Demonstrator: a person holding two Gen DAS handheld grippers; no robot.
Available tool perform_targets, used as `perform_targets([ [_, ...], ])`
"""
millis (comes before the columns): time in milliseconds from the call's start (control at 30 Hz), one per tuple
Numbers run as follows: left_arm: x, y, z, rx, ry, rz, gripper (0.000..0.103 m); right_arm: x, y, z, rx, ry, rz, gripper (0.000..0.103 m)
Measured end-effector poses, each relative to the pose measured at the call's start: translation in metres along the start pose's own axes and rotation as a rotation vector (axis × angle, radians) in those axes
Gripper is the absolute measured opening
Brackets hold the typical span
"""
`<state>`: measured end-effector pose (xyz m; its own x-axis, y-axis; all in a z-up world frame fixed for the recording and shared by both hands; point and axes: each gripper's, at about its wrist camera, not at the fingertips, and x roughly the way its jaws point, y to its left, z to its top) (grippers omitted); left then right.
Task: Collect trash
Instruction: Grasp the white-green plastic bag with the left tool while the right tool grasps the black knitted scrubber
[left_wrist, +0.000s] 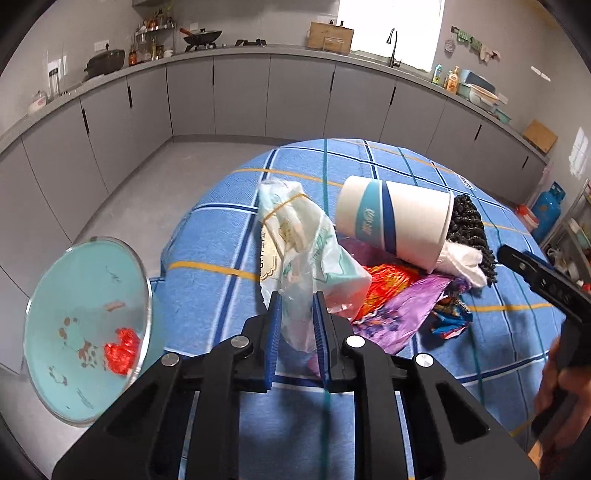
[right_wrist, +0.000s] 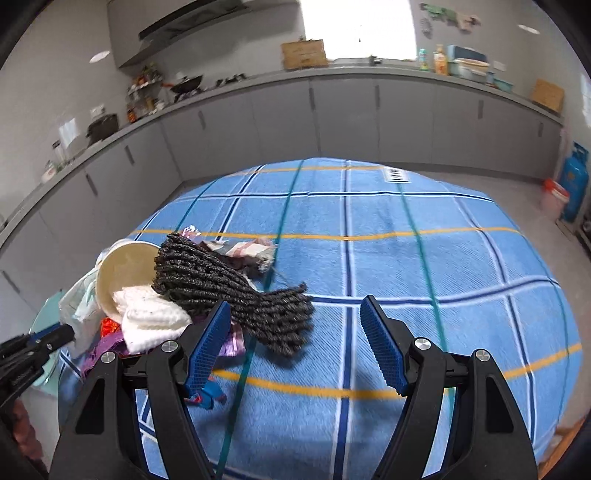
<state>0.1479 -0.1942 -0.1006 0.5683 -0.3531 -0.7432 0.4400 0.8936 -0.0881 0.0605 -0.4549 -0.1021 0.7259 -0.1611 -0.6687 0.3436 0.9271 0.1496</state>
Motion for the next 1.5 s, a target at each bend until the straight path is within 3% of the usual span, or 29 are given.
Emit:
perform_targets([
  [167,-0.001,0.008,0.001,0.007,-0.004,0.005,0.017,0.030,0.001,0.005,-0.056,0.089,0.060,0.072],
  [300,0.001,0.014,0.000,-0.003,-0.003,0.005,0.016,0.038,0.008,-0.001,-0.078,0.137,0.083,0.031],
  [367,-0.003,0.015,0.000,0.003,-0.017,0.004,0.016,0.035,0.008,-0.004,-0.070,0.127,0.082,0.021],
  [500,-0.012,0.014,0.002,0.023,-0.051,0.022,0.016,0.020,0.001,-0.009,-0.007,0.101,0.077,0.013],
  [933,-0.041,0.012,0.000,0.038,-0.128,0.035,0.014,-0.057,-0.003,-0.019,0.107,-0.067,0.012,0.011],
  [1133,-0.065,0.019,0.000,0.041,-0.191,0.046,0.013,-0.077,0.018,-0.013,0.104,-0.113,0.041,0.011],
  [1500,-0.096,0.057,-0.010,-0.011,-0.236,0.087,0.013,-0.074,0.084,-0.010,0.044,-0.106,0.136,0.011],
])
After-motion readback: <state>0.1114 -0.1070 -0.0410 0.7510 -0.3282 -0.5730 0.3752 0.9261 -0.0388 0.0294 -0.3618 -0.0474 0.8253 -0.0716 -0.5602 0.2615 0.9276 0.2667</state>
